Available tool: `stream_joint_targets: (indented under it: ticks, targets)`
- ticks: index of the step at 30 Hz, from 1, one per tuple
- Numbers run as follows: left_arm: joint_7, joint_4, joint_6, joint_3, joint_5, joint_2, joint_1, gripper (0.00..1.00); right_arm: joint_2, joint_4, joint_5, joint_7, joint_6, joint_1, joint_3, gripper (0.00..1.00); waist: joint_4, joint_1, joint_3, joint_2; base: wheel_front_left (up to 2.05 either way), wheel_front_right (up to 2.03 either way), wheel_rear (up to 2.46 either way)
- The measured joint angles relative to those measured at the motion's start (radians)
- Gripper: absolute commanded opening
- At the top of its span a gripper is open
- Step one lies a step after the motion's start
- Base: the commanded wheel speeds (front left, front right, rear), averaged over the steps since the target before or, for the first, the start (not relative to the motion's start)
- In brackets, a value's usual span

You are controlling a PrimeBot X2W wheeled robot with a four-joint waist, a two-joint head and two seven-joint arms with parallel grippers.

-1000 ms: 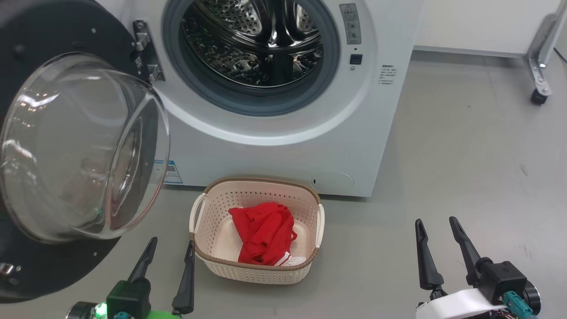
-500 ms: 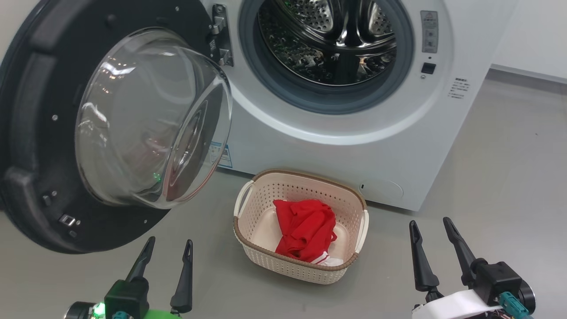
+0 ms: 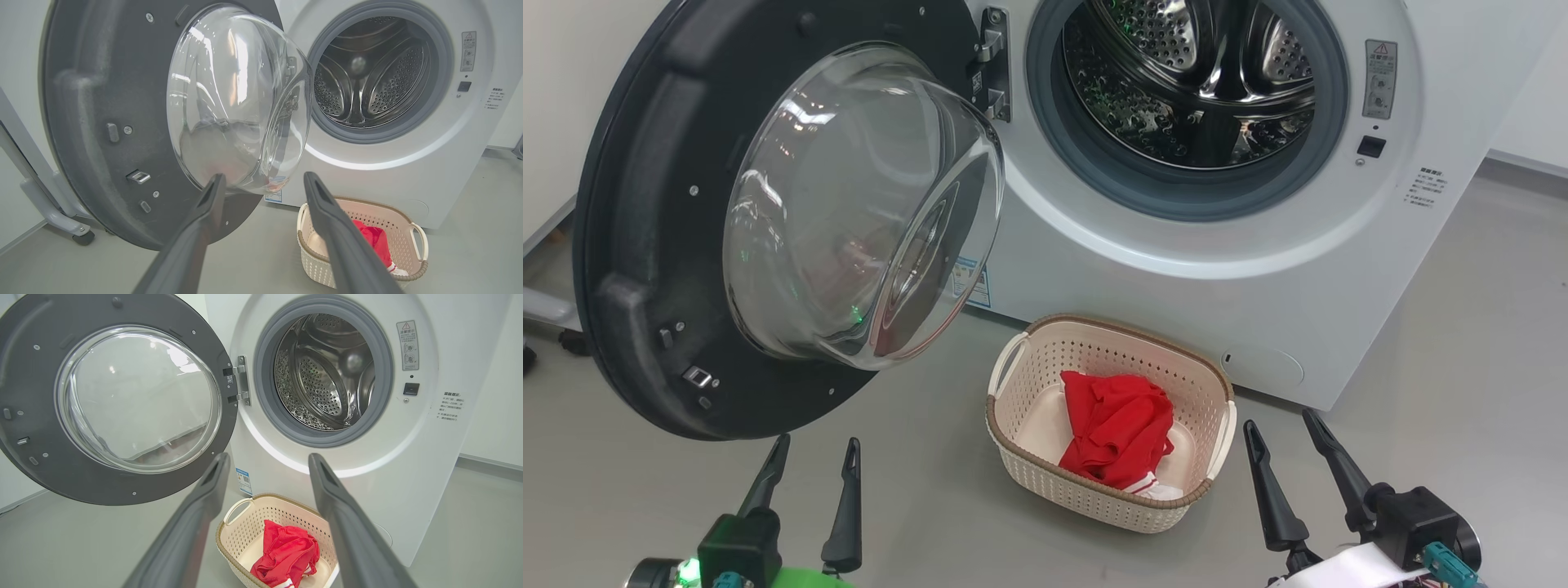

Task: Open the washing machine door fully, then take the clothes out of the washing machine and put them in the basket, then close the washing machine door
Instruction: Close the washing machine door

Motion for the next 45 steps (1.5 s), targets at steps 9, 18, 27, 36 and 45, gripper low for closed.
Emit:
stream_joint_targets:
  ticks: [9,18,27,36,45]
  targets:
    - [0.000,-0.001,0.000,0.000,0.000,-0.003,0.001,1.00,0.000,0.003,0.001,0.000,0.000,0.000,0.004,1.00,0.000,0.0000,-0.002,0.0000,0.00,0.00,0.00]
    - [0.000,-0.003,0.000,-0.001,-0.001,-0.006,0.001,0.00,0.000,0.006,0.001,0.000,0.000,-0.004,0.005,1.00,-0.003,0.0000,-0.005,0.0000,0.00,0.00,0.00]
    - [-0.009,-0.019,-0.030,-0.022,-0.053,-0.015,0.001,0.00,0.000,0.009,0.001,0.000,-0.001,-0.004,0.006,1.00,-0.003,0.0000,-0.006,0.0000,0.00,0.00,0.00]
    - [-0.028,-0.091,-0.115,-0.011,-0.325,-0.061,0.000,0.00,0.000,0.009,0.001,0.000,-0.001,-0.005,0.006,1.00,0.000,0.0000,0.002,0.0000,0.00,0.00,0.00]
    - [-0.051,-0.205,-0.195,0.047,-0.745,-0.068,-0.036,0.00,-0.001,0.009,-0.006,0.000,-0.002,-0.014,0.002,1.00,0.002,0.0000,0.019,0.0000,0.00,0.00,0.00]
